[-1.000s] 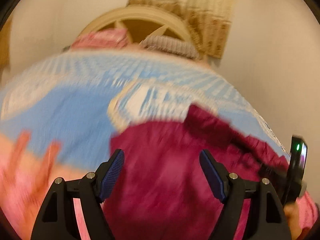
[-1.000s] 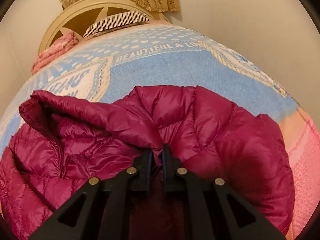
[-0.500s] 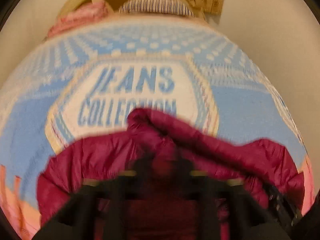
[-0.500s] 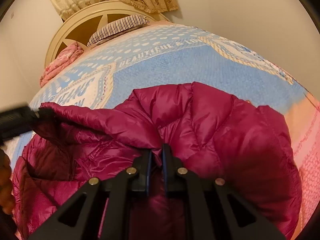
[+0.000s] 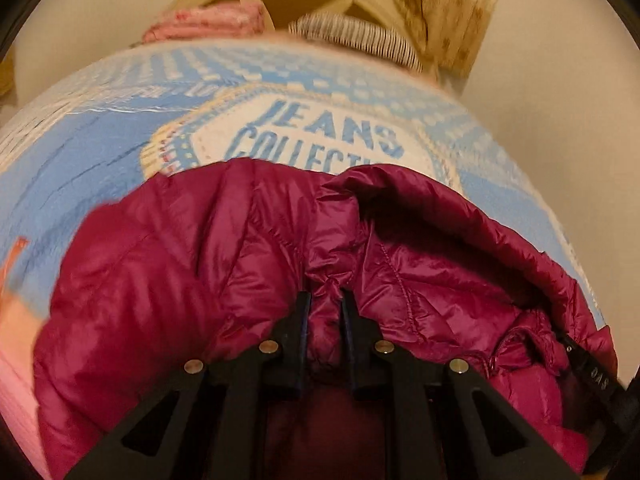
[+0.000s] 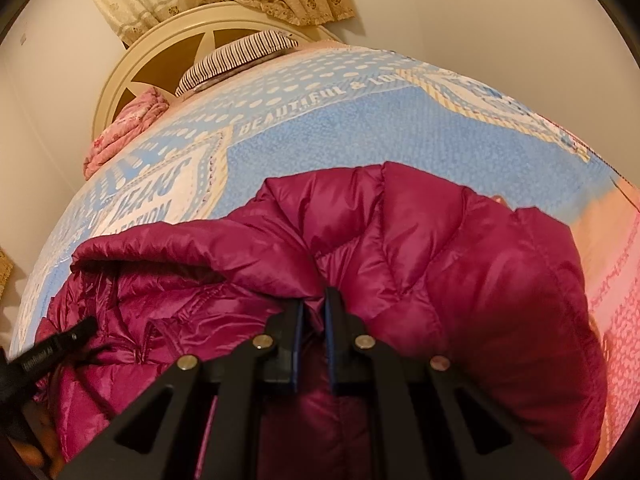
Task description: Fold large clothes
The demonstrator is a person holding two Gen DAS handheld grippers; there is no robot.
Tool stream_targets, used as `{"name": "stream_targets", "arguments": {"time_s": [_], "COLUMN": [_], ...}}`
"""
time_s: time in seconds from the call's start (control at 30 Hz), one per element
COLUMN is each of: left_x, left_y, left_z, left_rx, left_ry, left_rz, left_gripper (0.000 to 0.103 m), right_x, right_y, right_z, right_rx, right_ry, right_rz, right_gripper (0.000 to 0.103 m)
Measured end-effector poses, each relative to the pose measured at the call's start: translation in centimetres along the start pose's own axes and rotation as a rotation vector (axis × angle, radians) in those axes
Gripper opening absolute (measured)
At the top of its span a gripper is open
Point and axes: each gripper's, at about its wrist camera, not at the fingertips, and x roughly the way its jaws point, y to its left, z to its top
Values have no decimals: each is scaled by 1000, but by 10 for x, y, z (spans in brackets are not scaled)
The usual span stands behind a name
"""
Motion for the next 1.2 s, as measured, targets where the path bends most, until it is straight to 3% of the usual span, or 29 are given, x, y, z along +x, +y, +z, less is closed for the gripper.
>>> {"name": "stream_targets", "arguments": {"time_s": [0.13, 0.23, 0.3, 0.33, 0.37, 0.43, 0.5, 0.6, 0.73, 0.8, 0.9, 0.97, 1.1, 1.2], "left_x": [-1, -1, -1, -1, -2, -3, -4, -7, -5, -6, -13, -29, -71, -67], "left_y": [20, 20, 19, 19, 19, 19, 19, 22, 25, 27, 26, 18, -2, -22], "left_z": [0, -1, -1, -1, -1, -1, -2, -4, -2, -2, -1, 5, 28, 64], "left_rx": [-114, -122, -122, -122, -120, -117, -120, -125, -136, -145, -139, -75, 33, 54], "left_ry": [-9, -12, -13, -14, -14, -15, -16, -15, -11, -8, -10, -43, -189, -172], "left_rz": [-100, -112, -112, -111, -109, -106, -110, -117, -134, -151, -162, -117, -87, -94], "left_gripper": [15, 15, 16, 16, 16, 16, 16, 16, 17, 17, 17, 17, 17, 22], "right_x": [0, -9, -36, -49, -58, -65, -54, -17, 28, 40, 31, 28, 27, 25], "right_y": [1, 0, -4, -3, -1, 13, 31, 55, 70, 70, 69, 68, 70, 68], "right_z": [0, 5, 7, 9, 12, 27, 45, 67, 46, 27, 9, 1, -1, -2], "right_rx": [-2, 10, 49, 61, 66, 57, 39, 70, 82, 32, -109, -170, -184, -183], "right_ry": [4, 18, -66, -117, -156, -183, -148, -67, 164, 233, 150, 111, 99, 89], "right_rz": [-4, 6, -17, -35, -49, -55, -16, 3, 79, 65, 80, 93, 88, 91], "right_gripper": [12, 18, 31, 44, 48, 48, 47, 37, 31, 26, 22, 22, 22, 22]}}
